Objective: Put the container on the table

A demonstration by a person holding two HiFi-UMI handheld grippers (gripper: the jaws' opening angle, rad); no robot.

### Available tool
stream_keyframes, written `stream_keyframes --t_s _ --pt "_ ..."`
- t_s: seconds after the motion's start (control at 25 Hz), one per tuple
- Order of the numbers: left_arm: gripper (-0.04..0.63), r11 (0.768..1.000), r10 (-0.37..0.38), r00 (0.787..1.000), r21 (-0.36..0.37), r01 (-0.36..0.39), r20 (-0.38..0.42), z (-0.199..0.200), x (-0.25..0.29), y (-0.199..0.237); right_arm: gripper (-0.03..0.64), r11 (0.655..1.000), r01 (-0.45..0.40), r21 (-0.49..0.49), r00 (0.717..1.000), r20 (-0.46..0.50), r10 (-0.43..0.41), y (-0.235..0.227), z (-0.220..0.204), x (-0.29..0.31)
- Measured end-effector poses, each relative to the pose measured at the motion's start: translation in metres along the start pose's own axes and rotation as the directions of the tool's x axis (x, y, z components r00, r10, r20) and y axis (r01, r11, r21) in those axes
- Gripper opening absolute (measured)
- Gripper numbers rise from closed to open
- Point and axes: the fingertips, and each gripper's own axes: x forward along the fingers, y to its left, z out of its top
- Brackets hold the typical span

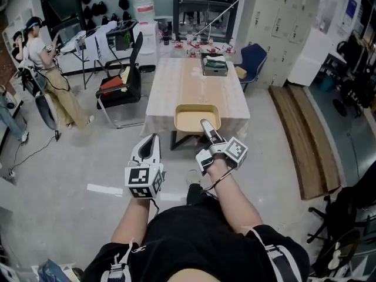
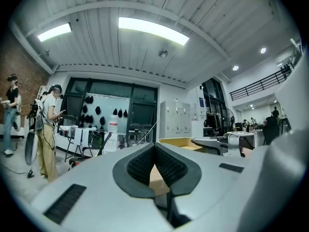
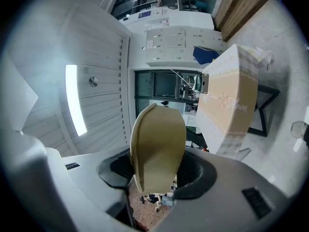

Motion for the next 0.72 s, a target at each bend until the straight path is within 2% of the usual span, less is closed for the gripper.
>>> stream_keyframes --t_s 0.28,0.56,0.72 --pt "0.011 0.999 0.034 0.999 -0.006 -0.034 -0.042 -0.016 0.102 0.04 0.231 1.0 0.021 0.017 0.999 -0.032 -0.021 -0.05 0.045 0.099" --pt "0.011 0.997 0.068 0.995 -0.015 -0.07 -0.07 -0.003 0.256 0.085 0.231 0.996 0.056 0.063 0.995 -0.084 -0.05 -0.096 0.12 0.234" --pt "0.011 0.996 0.089 0.994 -0.016 -0.091 -0.065 0.019 0.358 0.114 0.232 0.997 0.043 0.062 0.993 -0.109 -0.036 -0.107 0.174 0.321"
